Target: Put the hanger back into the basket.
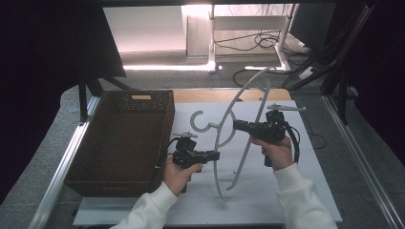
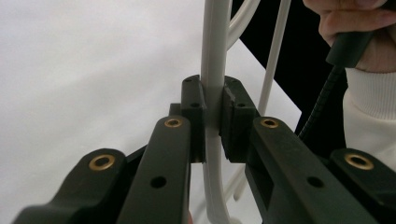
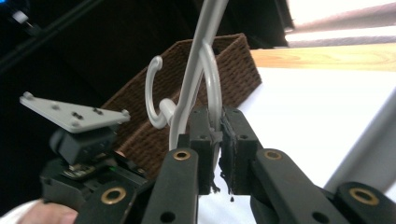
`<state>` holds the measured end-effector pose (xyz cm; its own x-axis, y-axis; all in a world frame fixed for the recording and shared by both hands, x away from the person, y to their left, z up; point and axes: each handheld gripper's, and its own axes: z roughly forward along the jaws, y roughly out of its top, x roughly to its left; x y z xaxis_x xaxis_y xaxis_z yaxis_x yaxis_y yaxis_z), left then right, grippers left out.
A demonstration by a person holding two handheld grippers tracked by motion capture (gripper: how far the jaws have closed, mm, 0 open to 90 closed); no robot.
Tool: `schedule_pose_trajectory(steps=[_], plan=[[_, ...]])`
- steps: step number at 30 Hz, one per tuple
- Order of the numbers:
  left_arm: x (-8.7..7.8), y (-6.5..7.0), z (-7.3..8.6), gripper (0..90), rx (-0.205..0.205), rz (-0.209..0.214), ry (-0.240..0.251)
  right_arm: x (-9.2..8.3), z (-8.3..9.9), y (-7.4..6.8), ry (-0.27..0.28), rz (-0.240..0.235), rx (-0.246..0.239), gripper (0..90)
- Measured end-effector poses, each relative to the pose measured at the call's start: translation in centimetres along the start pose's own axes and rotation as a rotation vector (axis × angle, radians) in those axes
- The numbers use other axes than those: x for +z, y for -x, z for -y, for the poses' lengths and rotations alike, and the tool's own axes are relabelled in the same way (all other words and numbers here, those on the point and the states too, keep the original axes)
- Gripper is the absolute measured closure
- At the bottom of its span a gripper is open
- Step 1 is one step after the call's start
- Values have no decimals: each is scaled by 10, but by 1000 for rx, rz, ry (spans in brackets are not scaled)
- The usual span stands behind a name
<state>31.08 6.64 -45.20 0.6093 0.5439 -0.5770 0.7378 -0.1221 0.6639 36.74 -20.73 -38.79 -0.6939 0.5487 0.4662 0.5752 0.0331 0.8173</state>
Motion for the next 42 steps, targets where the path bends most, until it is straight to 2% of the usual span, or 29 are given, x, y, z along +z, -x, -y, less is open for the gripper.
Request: schedule_pose_trajectory(steps=[18,21,24,28,30,34,35,39,42], plan=[[-16,-6,-6,822,-3,-11,57,0,3,5,-8,12,15,793],[-19,-7,-7,822,-10,-16,71,-1,3,5,-4,11,14,766],[-24,-10,-8,822,-14,-20,88,-4,2,3,6,15,7,702],[-31,-11,-10,822,-18,-26,106,-14,0,-7,26,39,-35,583],[-36,-12,-11,822,-19,-29,117,-22,-2,-14,39,53,-69,549],[-46,-13,-14,822,-16,-37,127,-41,-2,-25,61,53,-117,501],[-49,-13,-15,822,-15,-41,128,-51,0,-28,62,54,-130,486],[-59,-13,-15,822,-8,-50,131,-62,5,-28,45,62,-139,466],[-66,-14,-17,822,-2,-60,124,-69,13,-22,18,79,-135,454]])
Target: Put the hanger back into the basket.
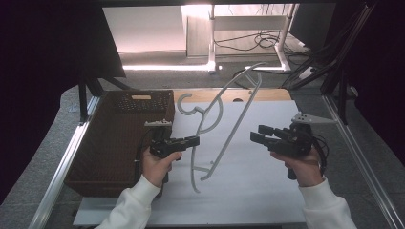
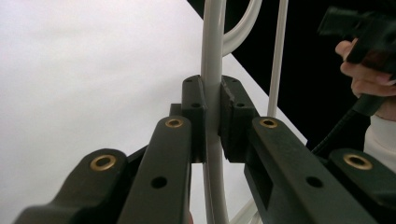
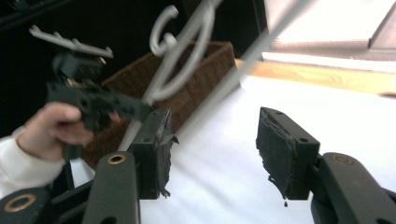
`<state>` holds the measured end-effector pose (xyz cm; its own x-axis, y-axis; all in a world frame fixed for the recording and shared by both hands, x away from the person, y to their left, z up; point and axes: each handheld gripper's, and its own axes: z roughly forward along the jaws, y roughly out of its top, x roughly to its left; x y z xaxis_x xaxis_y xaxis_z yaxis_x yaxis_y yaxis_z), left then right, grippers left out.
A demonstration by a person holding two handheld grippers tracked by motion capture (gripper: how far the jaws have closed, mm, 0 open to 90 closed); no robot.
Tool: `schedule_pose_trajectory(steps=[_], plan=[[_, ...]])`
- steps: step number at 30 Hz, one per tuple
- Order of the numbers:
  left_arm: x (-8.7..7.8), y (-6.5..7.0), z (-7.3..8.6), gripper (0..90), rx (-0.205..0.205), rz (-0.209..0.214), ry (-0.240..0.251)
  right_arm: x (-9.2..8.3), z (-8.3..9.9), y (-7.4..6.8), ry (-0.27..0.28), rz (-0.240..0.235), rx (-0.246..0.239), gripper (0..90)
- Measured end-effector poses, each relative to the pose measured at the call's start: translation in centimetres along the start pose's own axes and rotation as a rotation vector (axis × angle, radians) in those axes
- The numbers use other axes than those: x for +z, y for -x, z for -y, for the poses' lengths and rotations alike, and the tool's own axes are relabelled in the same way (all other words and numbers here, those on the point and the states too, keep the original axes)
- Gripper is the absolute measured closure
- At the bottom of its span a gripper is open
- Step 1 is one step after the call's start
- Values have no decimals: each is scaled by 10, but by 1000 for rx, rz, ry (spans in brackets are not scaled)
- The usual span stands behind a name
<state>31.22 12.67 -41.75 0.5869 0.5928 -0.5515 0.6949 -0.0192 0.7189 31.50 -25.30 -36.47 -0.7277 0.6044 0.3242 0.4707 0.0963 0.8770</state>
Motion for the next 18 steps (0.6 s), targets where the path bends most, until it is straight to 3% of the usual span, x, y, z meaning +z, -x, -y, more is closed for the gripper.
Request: schedule_pose_trajectory(steps=[8,18], plan=[[-18,-3,-8,821,-6,1,8,-8,20,21,-40,58,42,453],[-44,-9,-15,821,4,-9,-19,-5,35,34,-88,90,61,442]])
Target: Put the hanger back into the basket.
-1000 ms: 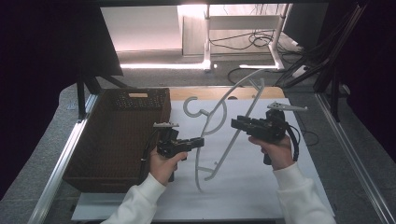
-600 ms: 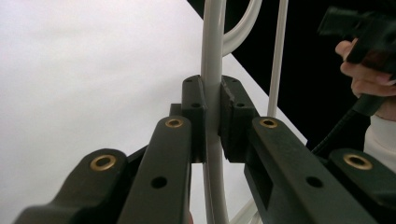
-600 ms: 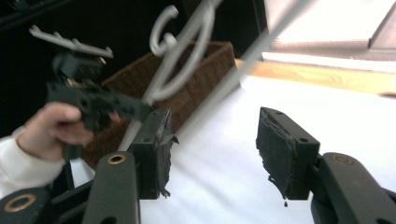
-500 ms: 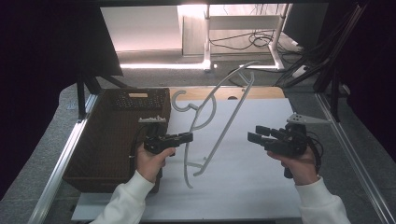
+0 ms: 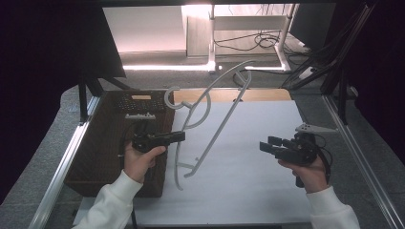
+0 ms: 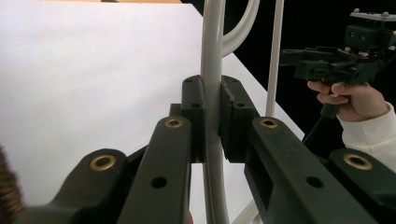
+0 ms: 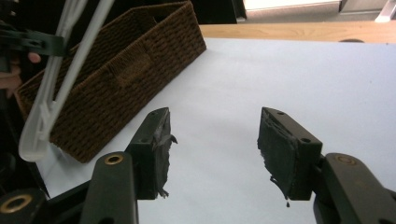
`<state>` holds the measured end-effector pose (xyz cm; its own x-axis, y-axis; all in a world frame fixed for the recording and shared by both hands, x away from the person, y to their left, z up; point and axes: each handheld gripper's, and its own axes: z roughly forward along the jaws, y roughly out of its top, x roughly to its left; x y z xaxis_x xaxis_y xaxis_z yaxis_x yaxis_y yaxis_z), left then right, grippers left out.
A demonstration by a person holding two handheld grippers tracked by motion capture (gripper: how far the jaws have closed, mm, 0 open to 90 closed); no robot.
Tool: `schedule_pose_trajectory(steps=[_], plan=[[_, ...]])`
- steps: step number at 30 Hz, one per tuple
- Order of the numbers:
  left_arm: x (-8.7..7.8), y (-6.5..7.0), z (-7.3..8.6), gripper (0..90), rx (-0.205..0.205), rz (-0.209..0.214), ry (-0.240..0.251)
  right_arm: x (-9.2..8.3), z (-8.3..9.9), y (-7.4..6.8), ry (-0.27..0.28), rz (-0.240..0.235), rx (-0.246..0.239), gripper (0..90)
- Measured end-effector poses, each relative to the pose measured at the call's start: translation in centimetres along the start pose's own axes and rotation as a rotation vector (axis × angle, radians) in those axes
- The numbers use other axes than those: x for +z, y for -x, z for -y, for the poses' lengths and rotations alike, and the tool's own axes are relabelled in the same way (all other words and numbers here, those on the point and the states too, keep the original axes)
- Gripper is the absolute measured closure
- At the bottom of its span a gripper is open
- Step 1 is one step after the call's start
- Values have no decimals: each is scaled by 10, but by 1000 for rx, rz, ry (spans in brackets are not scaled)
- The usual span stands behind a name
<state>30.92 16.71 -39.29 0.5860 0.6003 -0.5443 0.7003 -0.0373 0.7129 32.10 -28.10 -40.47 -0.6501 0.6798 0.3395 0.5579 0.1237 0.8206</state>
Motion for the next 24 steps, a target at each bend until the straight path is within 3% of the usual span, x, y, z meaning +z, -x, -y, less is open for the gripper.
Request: schedule_pose_trajectory(steps=[8,16,24], plan=[[-24,-8,-5,821,-8,-24,1,1,2,5,-5,14,16,438],[-55,-13,-13,820,19,-87,14,2,4,6,-13,17,22,436],[-90,-30,-13,821,26,-138,38,3,4,8,-24,24,29,431]])
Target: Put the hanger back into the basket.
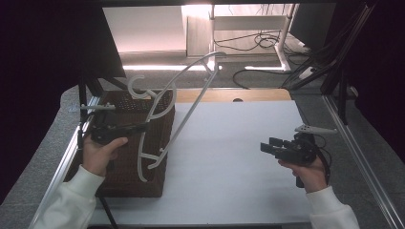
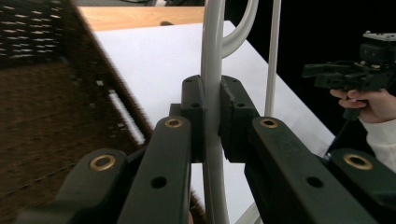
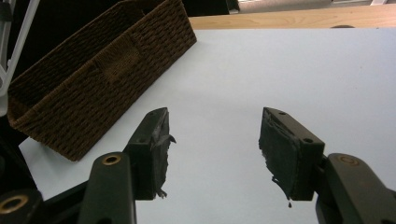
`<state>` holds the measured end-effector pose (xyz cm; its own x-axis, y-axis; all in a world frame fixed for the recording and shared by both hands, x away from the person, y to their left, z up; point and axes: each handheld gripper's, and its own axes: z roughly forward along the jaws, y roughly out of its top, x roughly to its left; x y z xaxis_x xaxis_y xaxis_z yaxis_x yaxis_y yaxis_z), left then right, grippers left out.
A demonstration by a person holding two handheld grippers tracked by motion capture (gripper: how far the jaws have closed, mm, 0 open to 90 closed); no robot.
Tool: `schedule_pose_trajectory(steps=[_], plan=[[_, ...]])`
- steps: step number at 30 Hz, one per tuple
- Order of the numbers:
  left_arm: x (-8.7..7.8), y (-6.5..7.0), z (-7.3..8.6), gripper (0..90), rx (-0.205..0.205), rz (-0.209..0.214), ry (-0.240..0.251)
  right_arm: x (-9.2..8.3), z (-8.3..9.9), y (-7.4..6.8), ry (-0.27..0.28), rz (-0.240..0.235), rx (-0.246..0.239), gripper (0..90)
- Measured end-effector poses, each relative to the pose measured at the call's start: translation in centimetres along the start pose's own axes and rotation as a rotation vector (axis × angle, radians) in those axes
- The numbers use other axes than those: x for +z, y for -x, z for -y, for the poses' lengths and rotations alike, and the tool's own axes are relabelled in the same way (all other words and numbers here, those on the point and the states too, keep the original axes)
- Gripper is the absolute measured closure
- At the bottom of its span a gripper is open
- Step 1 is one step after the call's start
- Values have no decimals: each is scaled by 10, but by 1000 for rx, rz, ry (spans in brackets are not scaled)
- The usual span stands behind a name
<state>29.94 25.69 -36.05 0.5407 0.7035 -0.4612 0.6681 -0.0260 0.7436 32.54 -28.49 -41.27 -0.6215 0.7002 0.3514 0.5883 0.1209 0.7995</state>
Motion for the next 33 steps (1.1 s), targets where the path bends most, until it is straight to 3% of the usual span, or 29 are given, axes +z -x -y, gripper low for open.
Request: schedule_pose_trajectory(steps=[9,15,33], plan=[[-27,-24,5,820,-3,-62,18,3,2,2,-7,2,12,427],[-40,-37,7,820,3,-80,22,3,2,4,-5,6,23,425],[-53,-68,9,822,44,-154,-18,5,4,8,-18,17,31,412]])
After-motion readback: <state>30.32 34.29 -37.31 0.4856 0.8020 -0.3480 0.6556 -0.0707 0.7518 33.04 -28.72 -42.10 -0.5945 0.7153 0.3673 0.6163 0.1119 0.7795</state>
